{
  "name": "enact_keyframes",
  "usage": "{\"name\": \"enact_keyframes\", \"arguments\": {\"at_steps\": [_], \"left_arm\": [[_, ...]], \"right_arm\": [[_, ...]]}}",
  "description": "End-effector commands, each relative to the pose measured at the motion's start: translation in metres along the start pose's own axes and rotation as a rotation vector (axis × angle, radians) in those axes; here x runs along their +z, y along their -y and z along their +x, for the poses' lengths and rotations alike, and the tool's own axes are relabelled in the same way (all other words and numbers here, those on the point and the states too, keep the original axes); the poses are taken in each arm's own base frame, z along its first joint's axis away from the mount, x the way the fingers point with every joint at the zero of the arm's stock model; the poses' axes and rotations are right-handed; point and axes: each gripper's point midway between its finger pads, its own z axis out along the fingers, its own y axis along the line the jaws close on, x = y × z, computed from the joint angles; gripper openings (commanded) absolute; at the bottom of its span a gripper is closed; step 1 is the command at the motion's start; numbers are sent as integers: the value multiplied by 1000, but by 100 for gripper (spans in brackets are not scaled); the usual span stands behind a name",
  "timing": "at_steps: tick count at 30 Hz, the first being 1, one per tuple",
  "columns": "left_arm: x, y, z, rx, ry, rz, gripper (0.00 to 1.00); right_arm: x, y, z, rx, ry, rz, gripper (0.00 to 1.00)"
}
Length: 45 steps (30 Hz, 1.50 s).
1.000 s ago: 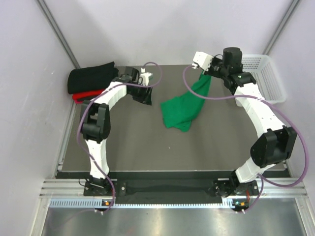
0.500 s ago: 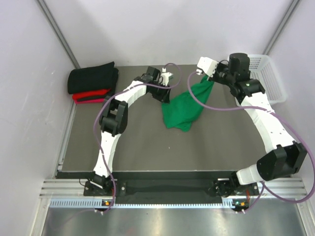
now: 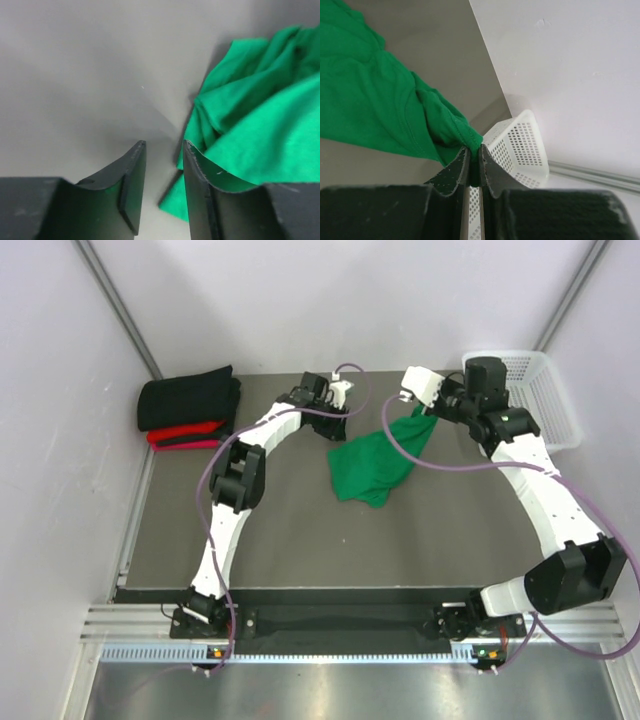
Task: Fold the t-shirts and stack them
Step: Flatten the tshirt out
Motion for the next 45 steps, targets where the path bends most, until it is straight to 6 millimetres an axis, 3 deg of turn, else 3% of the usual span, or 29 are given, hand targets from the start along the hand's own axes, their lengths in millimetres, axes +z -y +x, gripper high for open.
{"name": "enact_keyframes", "arguments": {"at_steps": [1,7,12,14,18,21,24,25,27,28,29,30,32,33,36,39,41,45], "left_arm": [[17,10,10,35,-19,52,39],[23,28,23,27,-52,115,38],[17,47,23,-4,-57,182,36],[16,50,25,0,-67,180,28],[20,40,32,7,-86,134,1],[17,29,26,37,-76,82,0],[-11,15,-13,57,14,24,0],[-34,16,-39,78,76,6,0],[-66,1,-71,88,160,-49,0],[-97,3,-99,114,230,-75,0],[-116,-7,-110,115,266,-102,0],[-146,-3,-130,140,320,-126,0],[-178,-12,-142,168,364,-175,0],[-202,-7,-153,186,401,-191,0],[-233,-7,-153,190,417,-216,0],[-281,14,-155,233,448,-251,0],[-294,20,-144,246,434,-267,0],[-353,42,-147,309,493,-345,0]], "right_arm": [[-25,17,-15,-2,38,60,0],[-33,20,-17,-1,35,73,1],[-34,20,-16,-1,31,72,1],[-33,19,-15,4,30,70,1],[-28,17,-16,10,36,63,1],[-26,20,-18,2,38,69,1],[-25,28,-18,-2,34,105,0],[-21,29,-17,0,30,107,0],[-18,33,-16,19,32,137,0],[-14,34,-13,26,24,140,0],[-12,37,-15,37,31,155,0],[-11,39,-14,45,26,169,0],[-8,42,-15,60,32,182,0],[-7,43,-15,65,35,185,0],[-5,45,-19,88,55,192,0],[-8,51,-29,140,95,207,0],[-13,52,-37,191,127,203,0],[-35,55,-74,226,256,165,0]]}}
